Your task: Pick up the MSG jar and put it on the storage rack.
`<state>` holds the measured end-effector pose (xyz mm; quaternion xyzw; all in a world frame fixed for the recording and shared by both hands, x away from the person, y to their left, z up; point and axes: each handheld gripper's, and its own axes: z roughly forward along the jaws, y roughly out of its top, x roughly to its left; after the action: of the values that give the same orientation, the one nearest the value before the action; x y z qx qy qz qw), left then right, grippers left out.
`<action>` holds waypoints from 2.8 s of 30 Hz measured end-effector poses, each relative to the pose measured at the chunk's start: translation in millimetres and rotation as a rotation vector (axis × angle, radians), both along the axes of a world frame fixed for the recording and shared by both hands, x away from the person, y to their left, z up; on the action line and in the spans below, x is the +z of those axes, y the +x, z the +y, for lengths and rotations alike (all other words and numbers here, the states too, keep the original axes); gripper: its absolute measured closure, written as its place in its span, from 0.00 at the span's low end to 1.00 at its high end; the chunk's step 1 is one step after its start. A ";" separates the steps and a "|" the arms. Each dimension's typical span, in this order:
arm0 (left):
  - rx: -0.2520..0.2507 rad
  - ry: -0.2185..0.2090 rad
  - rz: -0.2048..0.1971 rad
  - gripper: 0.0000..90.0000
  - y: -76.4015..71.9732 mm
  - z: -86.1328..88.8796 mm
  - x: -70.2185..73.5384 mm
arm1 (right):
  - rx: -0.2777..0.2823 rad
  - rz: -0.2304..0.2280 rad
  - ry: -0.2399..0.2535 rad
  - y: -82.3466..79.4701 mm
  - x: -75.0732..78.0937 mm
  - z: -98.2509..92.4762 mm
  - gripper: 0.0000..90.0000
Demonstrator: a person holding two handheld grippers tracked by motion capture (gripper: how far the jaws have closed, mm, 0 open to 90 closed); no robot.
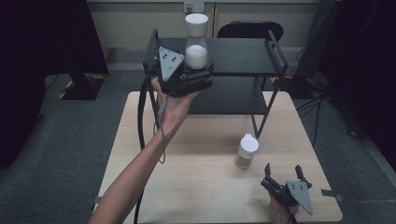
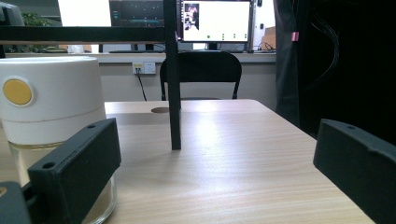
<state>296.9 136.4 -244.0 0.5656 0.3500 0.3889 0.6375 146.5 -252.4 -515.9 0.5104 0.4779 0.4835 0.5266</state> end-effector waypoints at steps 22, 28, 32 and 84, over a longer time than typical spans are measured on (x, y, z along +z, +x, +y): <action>0.157 0.009 0.053 0.01 -79.0 8.1 -139.0 | -0.003 0.000 -0.001 -0.1 0.0 0.5 0.00; 0.164 0.003 0.025 0.02 -95.9 13.2 -176.8 | -0.007 0.000 -0.001 -0.1 0.0 1.2 0.00; 0.187 0.016 0.031 0.04 -104.7 13.7 -201.3 | -0.008 0.000 -0.001 -0.1 0.0 1.5 0.00; 0.323 0.022 0.116 0.02 -136.9 22.8 -269.0 | 0.001 -0.002 -0.001 -0.4 -0.3 0.1 0.00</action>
<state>160.0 159.2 -513.0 0.5304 0.4685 0.4567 0.5391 146.1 -252.4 -516.2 0.5094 0.4780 0.4838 0.5272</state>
